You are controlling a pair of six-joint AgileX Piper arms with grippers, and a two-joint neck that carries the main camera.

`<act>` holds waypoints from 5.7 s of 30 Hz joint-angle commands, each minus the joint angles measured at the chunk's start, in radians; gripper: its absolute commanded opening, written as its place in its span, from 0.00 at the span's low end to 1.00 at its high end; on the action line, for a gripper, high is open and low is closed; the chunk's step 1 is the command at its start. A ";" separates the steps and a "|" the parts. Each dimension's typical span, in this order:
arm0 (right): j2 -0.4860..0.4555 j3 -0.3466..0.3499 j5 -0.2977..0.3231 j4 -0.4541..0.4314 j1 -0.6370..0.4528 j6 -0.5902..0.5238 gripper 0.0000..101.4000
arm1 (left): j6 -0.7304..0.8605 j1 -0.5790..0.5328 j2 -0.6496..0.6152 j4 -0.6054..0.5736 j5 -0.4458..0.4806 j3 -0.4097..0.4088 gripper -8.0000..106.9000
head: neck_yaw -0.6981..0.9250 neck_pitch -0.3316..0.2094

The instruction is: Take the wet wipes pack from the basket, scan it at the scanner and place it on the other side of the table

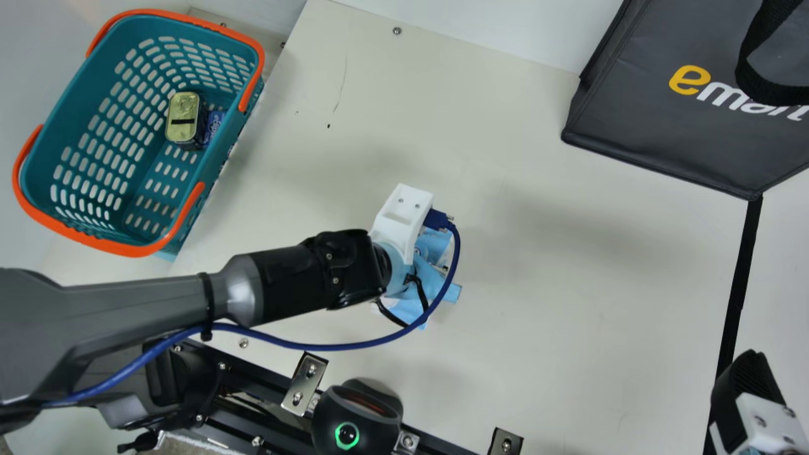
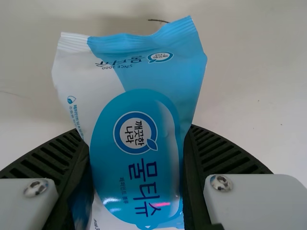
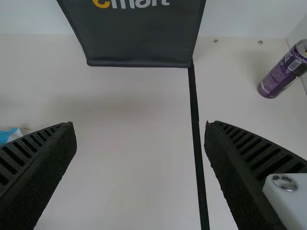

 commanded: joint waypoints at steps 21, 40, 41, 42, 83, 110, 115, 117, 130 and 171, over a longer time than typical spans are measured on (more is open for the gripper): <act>0.000 0.000 0.000 0.000 0.000 0.000 0.94 | 0.040 0.016 0.017 -0.011 -0.015 0.002 0.85 | 0.004 -0.029; 0.000 0.000 0.000 0.000 0.000 0.000 0.94 | 0.003 0.003 -0.003 0.055 -0.036 0.023 0.85 | -0.136 -0.029; 0.000 0.000 0.000 0.000 0.000 0.000 0.94 | 0.004 0.003 -0.004 0.054 -0.037 0.025 0.85 | -0.159 -0.029; 0.000 0.000 0.000 0.000 0.000 0.000 0.94 | 0.004 0.002 -0.005 0.054 -0.038 0.026 0.85 | -0.182 -0.029; 0.000 0.000 0.000 0.000 0.000 0.000 0.94 | -0.019 -0.030 0.047 0.035 0.014 -0.132 0.00 | -0.345 -0.029; 0.000 0.000 0.001 0.000 0.000 0.000 0.94 | -0.267 -0.136 0.311 0.103 0.041 -0.389 0.17 | -0.345 -0.029; 0.000 0.000 0.001 0.000 0.000 0.000 0.94 | -0.300 -0.140 0.335 0.099 0.036 -0.399 0.32 | -0.345 -0.029; 0.000 0.000 0.001 0.000 0.000 0.000 0.94 | -0.310 -0.139 0.338 0.096 0.032 -0.398 0.38 | -0.345 -0.029; 0.000 0.000 0.001 0.000 0.000 0.000 0.94 | -0.275 -0.090 0.285 -0.006 -0.052 -0.335 0.76 | -0.345 -0.029; 0.000 0.000 0.003 0.000 0.000 0.000 0.94 | 1.314 0.924 -0.583 -0.805 0.273 0.109 0.85 | -0.345 -0.029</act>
